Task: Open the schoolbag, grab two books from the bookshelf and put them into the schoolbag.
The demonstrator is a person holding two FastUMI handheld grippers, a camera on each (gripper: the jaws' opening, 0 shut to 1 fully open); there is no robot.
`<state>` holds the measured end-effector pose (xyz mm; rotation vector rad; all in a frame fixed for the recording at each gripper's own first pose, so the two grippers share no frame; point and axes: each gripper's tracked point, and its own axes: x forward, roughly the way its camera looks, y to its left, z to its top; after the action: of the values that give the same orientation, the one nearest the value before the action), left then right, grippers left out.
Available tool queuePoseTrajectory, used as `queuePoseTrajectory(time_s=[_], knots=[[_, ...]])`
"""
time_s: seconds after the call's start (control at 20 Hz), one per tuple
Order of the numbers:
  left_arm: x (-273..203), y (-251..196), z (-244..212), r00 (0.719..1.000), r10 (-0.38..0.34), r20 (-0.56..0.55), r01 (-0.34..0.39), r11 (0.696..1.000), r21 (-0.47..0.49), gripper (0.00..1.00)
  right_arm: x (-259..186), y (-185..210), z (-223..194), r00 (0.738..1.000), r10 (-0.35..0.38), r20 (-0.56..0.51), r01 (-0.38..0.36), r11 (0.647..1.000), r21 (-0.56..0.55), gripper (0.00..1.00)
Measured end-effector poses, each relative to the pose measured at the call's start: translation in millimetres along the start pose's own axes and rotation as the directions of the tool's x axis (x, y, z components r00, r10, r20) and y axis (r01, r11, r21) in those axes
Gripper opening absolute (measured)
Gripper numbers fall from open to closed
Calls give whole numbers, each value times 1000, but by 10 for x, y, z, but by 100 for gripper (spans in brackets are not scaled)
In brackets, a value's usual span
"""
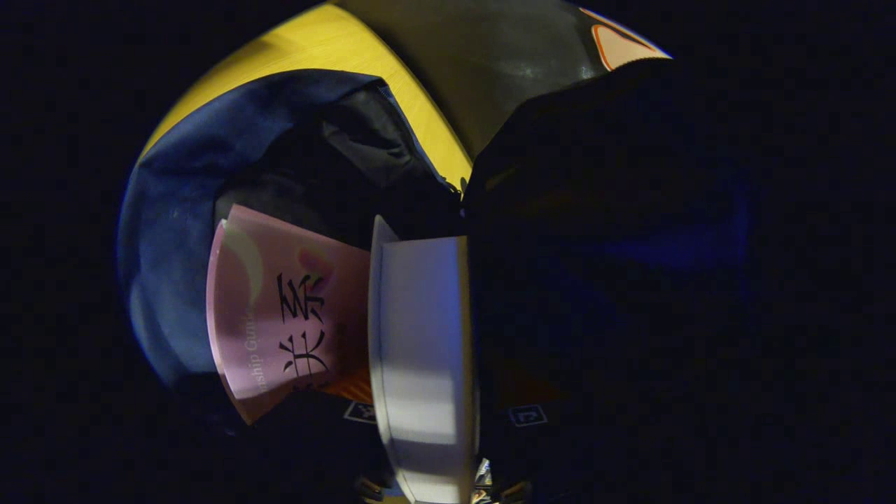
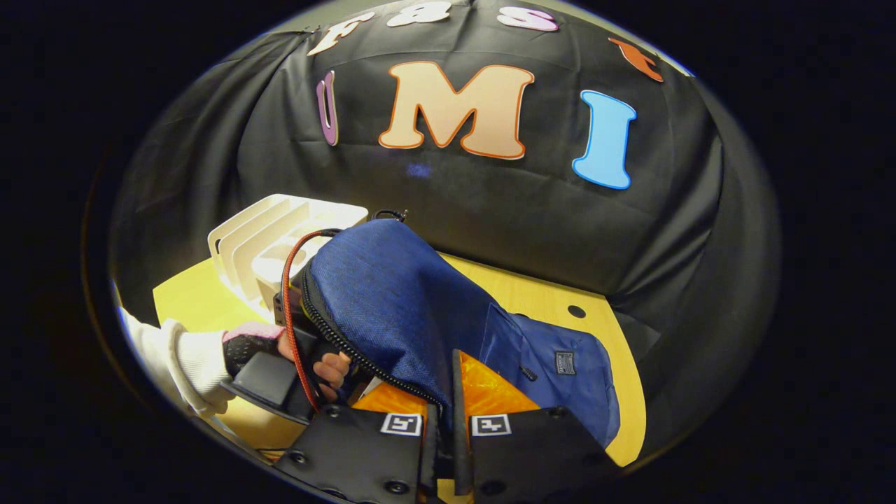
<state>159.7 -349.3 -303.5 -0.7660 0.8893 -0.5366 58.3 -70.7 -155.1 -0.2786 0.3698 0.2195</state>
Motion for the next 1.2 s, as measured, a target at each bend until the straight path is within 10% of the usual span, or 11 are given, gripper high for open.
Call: queuePoseTrajectory(time_s=[0.25,0.3,0.5,1.0,1.2], knots=[[-224,21,-11,991,132,11,-133,981,139,61,-35,-86,-7,1000,-11,1,11,998,58,14],[-305,23,-25,986,163,19,-164,972,169,77,-41,-89,-23,1000,-9,0,9,997,70,12],[-731,184,-49,942,323,85,-334,895,295,96,-49,-85,-92,1000,12,-7,-11,993,122,12],[-1765,337,-363,871,456,184,-491,820,293,96,-44,206,-386,992,116,-53,-107,984,146,19],[-2144,359,-284,828,494,265,-550,807,215,95,-121,354,-641,977,176,-118,-157,975,158,49]])
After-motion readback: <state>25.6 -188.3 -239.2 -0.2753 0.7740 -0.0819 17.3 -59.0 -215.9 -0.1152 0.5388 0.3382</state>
